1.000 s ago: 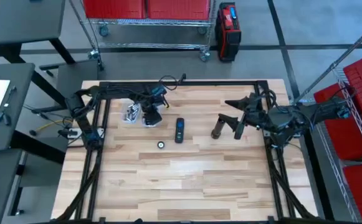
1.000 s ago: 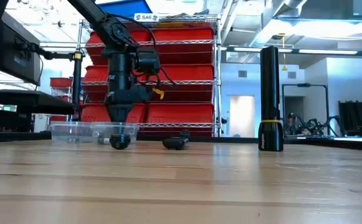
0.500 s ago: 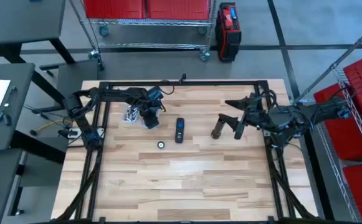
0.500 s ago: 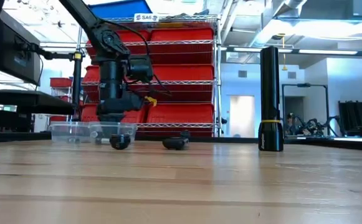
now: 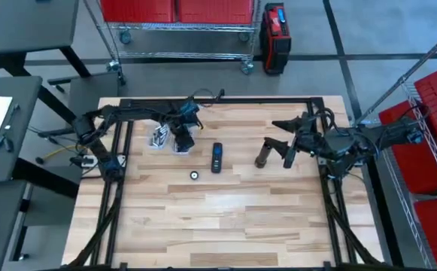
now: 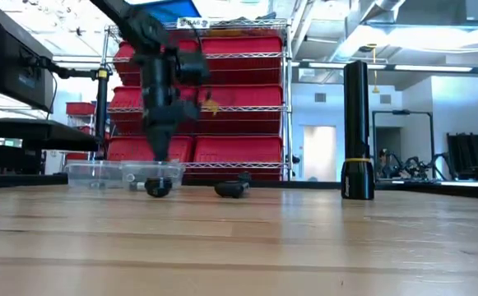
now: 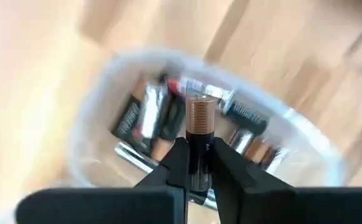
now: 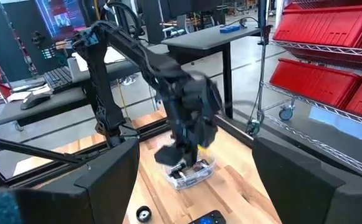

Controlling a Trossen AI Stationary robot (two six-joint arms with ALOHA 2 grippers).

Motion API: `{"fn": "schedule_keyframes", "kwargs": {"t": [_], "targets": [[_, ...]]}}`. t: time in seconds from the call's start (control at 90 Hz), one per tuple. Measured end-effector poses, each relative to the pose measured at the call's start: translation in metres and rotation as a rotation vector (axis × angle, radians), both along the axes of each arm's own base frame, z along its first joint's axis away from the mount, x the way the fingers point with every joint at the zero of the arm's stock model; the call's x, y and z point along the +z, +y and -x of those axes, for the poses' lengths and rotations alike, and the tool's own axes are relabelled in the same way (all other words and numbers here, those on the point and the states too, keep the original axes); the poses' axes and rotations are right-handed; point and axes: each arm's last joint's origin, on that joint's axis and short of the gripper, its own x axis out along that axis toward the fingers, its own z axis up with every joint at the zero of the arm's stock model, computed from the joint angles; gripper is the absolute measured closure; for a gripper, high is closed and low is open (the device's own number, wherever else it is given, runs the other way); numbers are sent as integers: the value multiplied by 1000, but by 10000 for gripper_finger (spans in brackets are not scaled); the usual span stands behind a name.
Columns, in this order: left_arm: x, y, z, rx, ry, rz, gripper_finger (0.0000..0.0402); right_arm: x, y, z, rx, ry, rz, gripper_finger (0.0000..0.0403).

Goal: Insert battery
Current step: Insert the brown battery into the flashlight battery compartment

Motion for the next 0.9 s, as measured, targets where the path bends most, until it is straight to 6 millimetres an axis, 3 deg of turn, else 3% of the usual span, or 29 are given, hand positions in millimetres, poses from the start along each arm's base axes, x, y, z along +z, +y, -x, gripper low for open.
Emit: {"fn": "schedule_keyframes", "kwargs": {"t": [0.1,0.3,0.444,0.544,0.689,0.9], "targets": [[33,-4,2,-10,-57,-33,383,5,-1,2,0,-18,-6,101],[114,-16,5,-23,-338,-83,383,9,-1,2,-1,-33,-16,101],[175,-39,3,-149,-632,-53,383,9,0,0,9,-16,20,101],[206,-58,-3,-279,-789,-1,384,8,1,-9,80,-5,62,101],[227,-88,-16,-472,-903,112,384,2,7,-33,189,61,269,101],[210,-117,-43,-573,-859,273,384,10,11,-70,248,159,471,101]]}}
